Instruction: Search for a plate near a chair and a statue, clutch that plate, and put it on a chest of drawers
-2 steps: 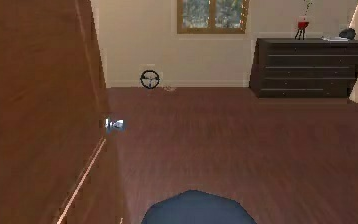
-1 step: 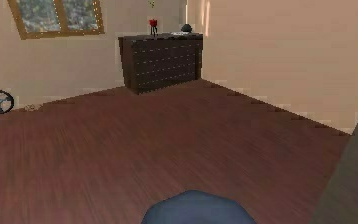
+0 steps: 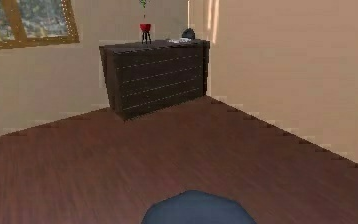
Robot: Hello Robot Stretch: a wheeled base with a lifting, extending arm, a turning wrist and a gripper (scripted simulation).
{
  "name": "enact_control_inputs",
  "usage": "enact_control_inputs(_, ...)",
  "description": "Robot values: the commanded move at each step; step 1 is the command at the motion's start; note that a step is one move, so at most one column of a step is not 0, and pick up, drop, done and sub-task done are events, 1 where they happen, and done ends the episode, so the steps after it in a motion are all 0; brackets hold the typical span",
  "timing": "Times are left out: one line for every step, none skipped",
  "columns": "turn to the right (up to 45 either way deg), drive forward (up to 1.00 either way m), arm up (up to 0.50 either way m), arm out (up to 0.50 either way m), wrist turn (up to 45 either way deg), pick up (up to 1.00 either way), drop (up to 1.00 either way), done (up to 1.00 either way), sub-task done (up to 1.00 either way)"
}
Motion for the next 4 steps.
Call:
enact_control_inputs(0.0,1.00,0.00,0.00,0.0,0.00,0.00,0.00,0.00)
enact_control_inputs(0.0,1.00,0.00,0.00,0.0,0.00,0.00,0.00,0.00)
enact_control_inputs(3.0,0.00,0.00,0.00,0.0,0.00,0.00,0.00,0.00)
enact_control_inputs(0.0,0.65,0.00,0.00,0.0,0.00,0.00,0.00,0.00)
